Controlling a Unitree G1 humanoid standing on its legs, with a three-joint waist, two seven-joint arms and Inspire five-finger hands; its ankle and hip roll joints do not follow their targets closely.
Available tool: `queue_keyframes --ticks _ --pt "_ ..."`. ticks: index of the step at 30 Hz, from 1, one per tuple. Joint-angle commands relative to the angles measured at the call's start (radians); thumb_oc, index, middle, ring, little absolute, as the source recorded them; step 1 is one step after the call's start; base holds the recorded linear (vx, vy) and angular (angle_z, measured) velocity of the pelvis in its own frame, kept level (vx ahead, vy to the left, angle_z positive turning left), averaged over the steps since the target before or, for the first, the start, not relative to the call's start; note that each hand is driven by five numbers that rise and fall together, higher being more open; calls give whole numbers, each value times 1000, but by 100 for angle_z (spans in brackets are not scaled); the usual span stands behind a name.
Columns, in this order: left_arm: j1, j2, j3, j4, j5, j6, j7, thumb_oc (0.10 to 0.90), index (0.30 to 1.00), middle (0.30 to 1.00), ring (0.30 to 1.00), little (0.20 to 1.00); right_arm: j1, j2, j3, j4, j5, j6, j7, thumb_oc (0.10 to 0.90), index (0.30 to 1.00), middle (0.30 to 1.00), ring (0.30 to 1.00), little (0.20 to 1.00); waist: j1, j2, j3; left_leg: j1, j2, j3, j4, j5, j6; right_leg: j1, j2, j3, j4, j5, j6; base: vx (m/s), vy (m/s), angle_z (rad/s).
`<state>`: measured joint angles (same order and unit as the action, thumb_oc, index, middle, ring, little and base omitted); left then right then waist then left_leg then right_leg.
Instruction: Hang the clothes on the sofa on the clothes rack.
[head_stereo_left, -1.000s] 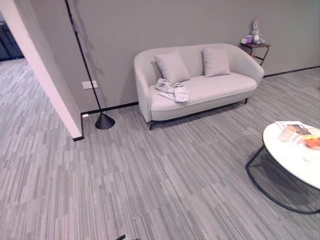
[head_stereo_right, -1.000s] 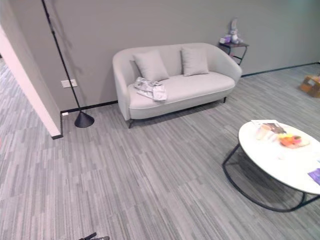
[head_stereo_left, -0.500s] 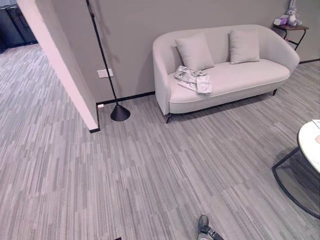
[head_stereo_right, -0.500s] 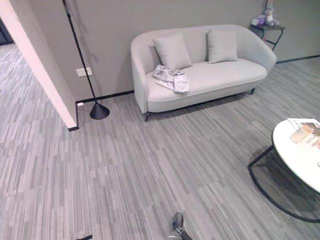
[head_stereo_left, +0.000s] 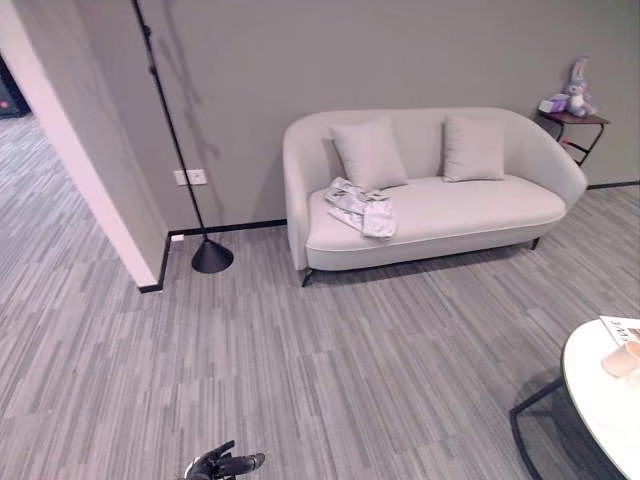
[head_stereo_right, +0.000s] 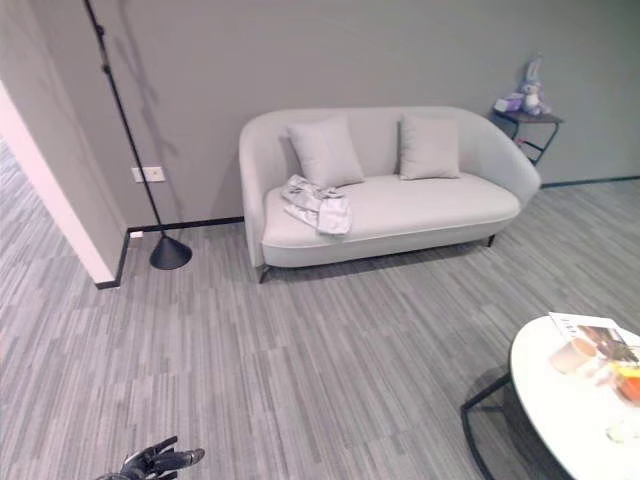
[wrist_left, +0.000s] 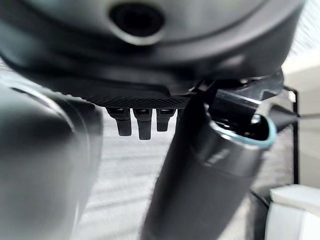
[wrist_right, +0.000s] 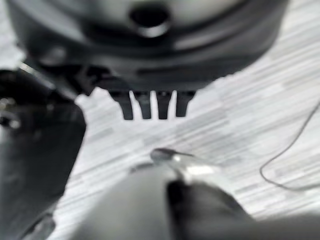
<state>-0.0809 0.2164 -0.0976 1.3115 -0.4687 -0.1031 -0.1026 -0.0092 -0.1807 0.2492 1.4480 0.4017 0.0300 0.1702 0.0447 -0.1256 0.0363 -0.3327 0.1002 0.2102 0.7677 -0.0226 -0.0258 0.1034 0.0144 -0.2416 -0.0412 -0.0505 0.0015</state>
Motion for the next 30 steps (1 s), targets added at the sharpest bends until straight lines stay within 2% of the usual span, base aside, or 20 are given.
queue_keyframes --ticks 1,2,3,4,5,6,7,10,12,15,16,17,18,19,22,23,24,26,27,30 --pt "-17 -69 9 66 -45 9 -4 800 900 900 900 900 3 -11 4 17 -50 -16 16 800 900 900 900 900 28 77 21 137 -51 26 -442 44 19 30 -72 28 -46 16 27 207 -8 -33" --pt "-12 -73 15 66 -53 11 -6 800 900 900 900 900 -2 -10 23 10 -74 -21 11 800 900 900 900 900 34 87 18 131 -91 22 -556 72 16 37 -62 28 -46 9 31 229 -32 -44" --pt "-10 -75 26 70 -65 12 -5 800 900 900 900 900 -9 -4 44 4 -96 -27 8 800 900 900 900 900 46 97 24 106 -119 -1 -639 126 0 57 -43 26 -46 -2 24 297 -91 -22" --pt "-15 -75 39 75 -81 14 -4 800 900 900 900 900 -25 6 71 -6 -124 -28 6 800 900 900 900 900 64 101 31 93 -137 -36 -703 156 -11 83 -26 34 -44 -19 16 296 -111 19" --pt "-16 -73 43 76 -86 16 0 800 900 900 900 900 -32 12 91 -21 -139 -28 6 800 900 900 900 900 75 102 35 80 -147 -57 -725 163 -15 91 -19 45 -34 -31 12 376 -91 26" --pt "-5 -70 58 87 -86 21 -6 800 900 900 900 900 -41 21 125 -35 -185 -29 10 800 900 900 900 900 87 102 25 119 -151 -82 -768 158 -3 99 -8 55 -12 -54 14 384 -71 -7" --pt "1 -66 66 95 -79 19 4 800 900 900 900 900 -45 30 148 -54 -210 -33 0 800 900 900 900 900 92 100 16 127 -155 -98 -754 157 22 100 -1 52 20 -79 7 469 -72 -45" --pt "17 -54 74 115 -41 16 16 800 900 900 900 900 -33 48 189 -99 -258 -33 10 800 900 900 900 900 98 60 -1 174 -167 -58 -709 95 51 118 -23 64 118 -119 25 469 -45 -59" --pt "27 -48 87 123 -26 15 19 800 900 900 900 900 -21 49 184 -100 -251 -37 19 800 900 900 900 900 102 41 -25 223 -182 -39 -730 68 72 112 -39 58 204 -82 67 468 12 -31" --pt "26 -38 76 115 1 18 20 800 900 900 900 900 -27 38 163 -108 -246 -35 18 800 900 900 900 900 85 41 -16 308 -207 -26 -759 19 117 -4 -107 38 534 86 164 384 87 -11" --pt "8 -33 52 103 11 15 32 800 900 900 900 900 -30 35 142 -108 -228 -35 6 800 900 900 900 900 57 51 3 364 -220 -25 -765 -4 147 -71 -158 23 718 181 188 339 117 1" --pt "3 -28 43 96 13 16 32 800 900 900 900 900 -24 35 131 -110 -222 -35 1 800 900 900 900 900 47 61 6 393 -219 -32 -781 -10 159 -119 -179 17 801 172 176 355 80 2" --pt "-1 -24 39 90 12 16 32 800 900 900 900 900 -20 34 124 -115 -216 -38 -7 800 900 900 900 900 41 70 7 416 -215 -45 -795 -11 159 -155 -189 10 832 142 161 272 14 22" --pt "-8 -22 34 85 15 13 36 800 900 900 900 900 -16 32 122 -127 -212 -42 -13 800 900 900 900 900 34 80 9 437 -209 -62 -808 -11 154 -182 -191 10 803 101 140 297 -65 45" --pt "-23 -27 1 77 38 2 46 800 900 900 900 900 -18 21 134 -173 -216 -46 -27 800 900 900 900 900 14 103 20 464 -181 -107 -811 -23 126 -199 -154 31 540 21 96 261 -190 71" --pt "-29 -31 -12 78 54 -3 60 800 900 900 900 900 -31 11 136 -184 -229 -46 -46 800 900 900 900 900 13 104 20 453 -163 -119 -797 -35 107 -196 -128 110 260 44 84 426 -419 114" --pt "-36 -35 -10 86 66 -15 79 800 900 900 900 900 -42 4 137 -211 -259 -38 -64 800 900 900 900 900 13 94 22 481 -153 -157 -792 -77 93 -225 -161 241 60 142 117 365 -357 115" --pt "-31 -35 -6 87 66 -16 85 800 900 900 900 900 -41 2 143 -231 -277 -36 -70 800 900 900 900 900 11 88 26 497 -146 -168 -783 -93 89 -229 -169 253 49 169 124 333 -297 74" --pt "-18 -30 11 84 64 -15 83 800 900 900 900 900 -33 -10 144 -282 -294 -34 -66 800 900 900 900 900 11 72 19 516 -142 -192 -763 -121 78 -207 -178 237 37 169 130 313 -295 63" --pt "4 -26 37 89 60 -17 85 800 900 900 900 900 -32 -21 151 -316 -301 -40 -60 800 900 900 900 900 12 62 8 536 -118 -203 -741 -141 64 -191 -164 227 72 150 127 289 -297 92"
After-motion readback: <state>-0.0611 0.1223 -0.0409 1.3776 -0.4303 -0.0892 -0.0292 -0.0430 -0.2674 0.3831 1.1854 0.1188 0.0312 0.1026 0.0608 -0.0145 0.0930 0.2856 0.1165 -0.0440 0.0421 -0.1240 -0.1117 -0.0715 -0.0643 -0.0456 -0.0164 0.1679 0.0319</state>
